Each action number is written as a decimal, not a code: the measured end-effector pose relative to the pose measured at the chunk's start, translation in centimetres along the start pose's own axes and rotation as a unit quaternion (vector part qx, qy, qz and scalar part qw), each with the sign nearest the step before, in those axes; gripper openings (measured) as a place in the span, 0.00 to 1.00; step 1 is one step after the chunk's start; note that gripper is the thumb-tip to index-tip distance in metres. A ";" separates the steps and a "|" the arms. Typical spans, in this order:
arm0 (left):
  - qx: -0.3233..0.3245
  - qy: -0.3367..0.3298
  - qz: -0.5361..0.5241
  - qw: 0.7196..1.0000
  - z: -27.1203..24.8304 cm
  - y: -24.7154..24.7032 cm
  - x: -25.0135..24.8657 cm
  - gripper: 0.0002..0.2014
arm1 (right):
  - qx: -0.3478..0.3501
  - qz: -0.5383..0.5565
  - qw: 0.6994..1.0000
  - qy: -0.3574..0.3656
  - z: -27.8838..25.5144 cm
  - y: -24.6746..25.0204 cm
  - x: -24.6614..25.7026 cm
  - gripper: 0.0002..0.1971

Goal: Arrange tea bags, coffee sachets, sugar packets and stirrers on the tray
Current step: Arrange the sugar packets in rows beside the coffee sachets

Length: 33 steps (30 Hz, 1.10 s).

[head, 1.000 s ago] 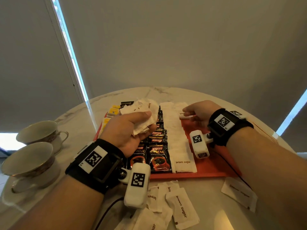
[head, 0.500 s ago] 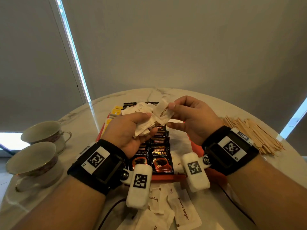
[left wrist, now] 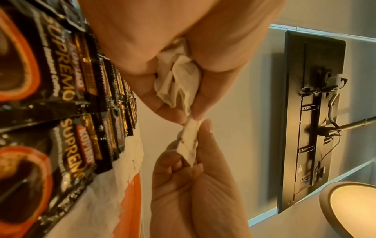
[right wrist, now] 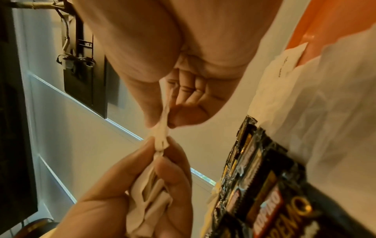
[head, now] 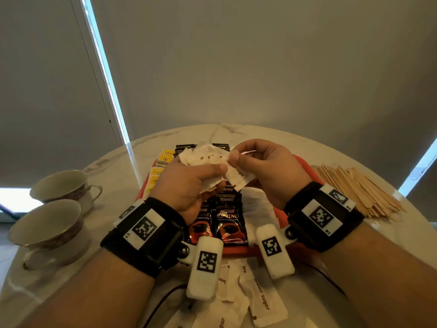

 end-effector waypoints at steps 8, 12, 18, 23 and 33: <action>-0.051 -0.045 -0.116 0.991 -0.2 0.7 -1.0 0.24 | -0.010 0.012 0.999 -0.047 0.1 -0.1 -0.7 0.07; -0.044 -0.053 -0.143 0.987 -0.7 0.1 -1.0 0.20 | -0.088 0.068 0.993 -0.044 0.2 0.3 -0.8 0.07; -0.051 -0.069 -0.115 0.990 -0.4 0.3 -0.7 0.12 | -0.036 0.050 0.997 -0.051 0.1 -0.4 -1.0 0.08; -0.095 -0.045 -0.121 0.987 0.7 1.4 -0.3 0.26 | -0.148 0.026 0.986 -0.069 2.2 4.1 -1.5 0.06; -0.109 -0.023 -0.124 0.986 1.3 1.9 -0.3 0.28 | -0.151 -0.271 0.913 -0.267 5.4 12.5 -6.7 0.06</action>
Point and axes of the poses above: each hand's wrist, its own z-axis towards the middle knuckle, its own y-axis out of the back of the hand, x = y × z, the point moved 5 cm from there along z, towards the middle knuckle, and after that the axes turned 13 degrees about y, right-handed, at the moved point
